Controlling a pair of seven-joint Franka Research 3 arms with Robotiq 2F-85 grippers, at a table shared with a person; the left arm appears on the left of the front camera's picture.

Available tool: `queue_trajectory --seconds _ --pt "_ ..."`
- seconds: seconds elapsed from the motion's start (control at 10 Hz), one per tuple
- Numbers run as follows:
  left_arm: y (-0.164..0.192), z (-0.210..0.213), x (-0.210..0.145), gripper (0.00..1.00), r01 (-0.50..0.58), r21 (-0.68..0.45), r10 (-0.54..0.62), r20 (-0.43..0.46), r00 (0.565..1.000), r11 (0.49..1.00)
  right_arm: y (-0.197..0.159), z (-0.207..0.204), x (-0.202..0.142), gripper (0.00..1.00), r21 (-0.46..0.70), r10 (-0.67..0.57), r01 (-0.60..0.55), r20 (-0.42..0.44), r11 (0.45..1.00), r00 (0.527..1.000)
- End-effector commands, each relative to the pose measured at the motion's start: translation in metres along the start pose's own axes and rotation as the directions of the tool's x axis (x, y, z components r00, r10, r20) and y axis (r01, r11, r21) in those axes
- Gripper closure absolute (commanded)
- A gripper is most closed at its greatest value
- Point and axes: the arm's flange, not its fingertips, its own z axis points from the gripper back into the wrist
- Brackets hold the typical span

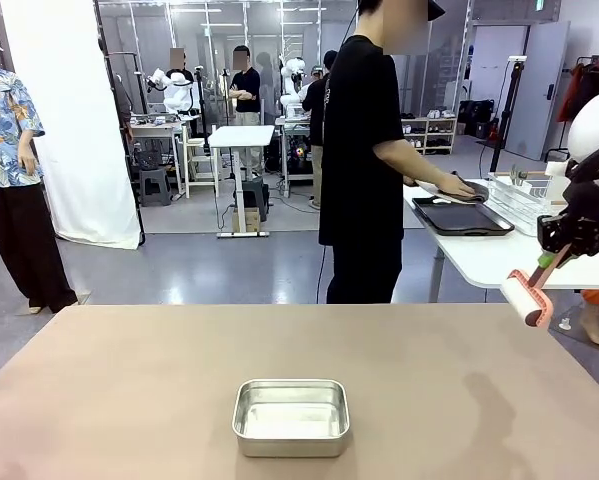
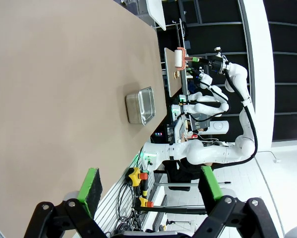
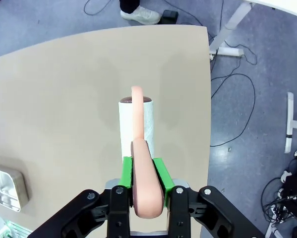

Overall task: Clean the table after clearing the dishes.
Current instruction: When the right (or left) Handle tray is removed, use the right hand (or left hand) to clean the right (or left) side of the table with the Lint Roller, then place the Lint Roller back on top of the Airtight Container.

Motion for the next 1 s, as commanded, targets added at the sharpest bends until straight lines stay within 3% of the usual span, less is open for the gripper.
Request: queue_trajectory --seconds 0.0,0.9 --pt "-0.0024 0.0007 -0.0036 0.0 0.005 -0.002 -0.005 0.007 1.0 1.0 -0.0076 -0.0051 0.0006 1.0 0.018 -0.013 0.013 0.003 1.0 1.0" --pt "-0.0024 0.0007 -0.0036 0.0 0.005 -0.002 -0.005 0.007 1.0 1.0 -0.0076 -0.0051 0.0006 1.0 0.018 -0.013 0.013 0.003 1.0 1.0"
